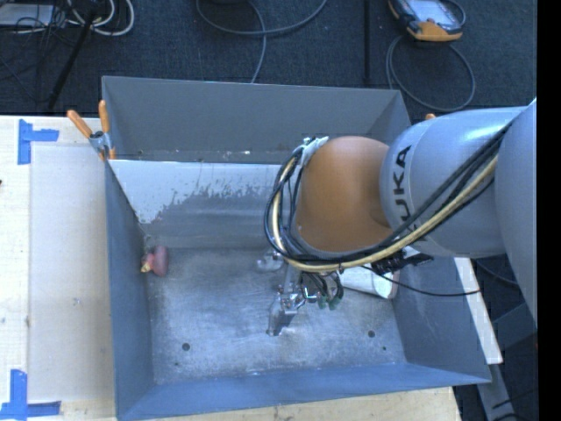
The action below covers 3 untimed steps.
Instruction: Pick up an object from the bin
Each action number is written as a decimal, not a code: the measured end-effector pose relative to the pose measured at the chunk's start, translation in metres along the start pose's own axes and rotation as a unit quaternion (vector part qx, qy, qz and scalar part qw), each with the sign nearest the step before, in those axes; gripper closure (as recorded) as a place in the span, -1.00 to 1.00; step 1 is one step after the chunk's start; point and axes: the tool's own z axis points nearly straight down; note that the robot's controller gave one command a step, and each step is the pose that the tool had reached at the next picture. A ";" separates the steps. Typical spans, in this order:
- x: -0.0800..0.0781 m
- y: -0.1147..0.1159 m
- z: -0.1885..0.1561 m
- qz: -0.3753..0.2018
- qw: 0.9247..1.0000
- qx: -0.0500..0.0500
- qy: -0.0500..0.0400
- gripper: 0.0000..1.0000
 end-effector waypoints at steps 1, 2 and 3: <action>-0.032 -0.074 0.070 -0.108 0.994 -0.002 -0.006 -1.00; -0.037 -0.090 0.043 -0.088 0.996 0.000 -0.007 -1.00; -0.048 -0.073 0.044 -0.095 0.995 0.000 -0.006 -1.00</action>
Offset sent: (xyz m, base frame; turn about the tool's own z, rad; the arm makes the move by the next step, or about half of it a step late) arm 0.0296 -0.0761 -0.0742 -0.2172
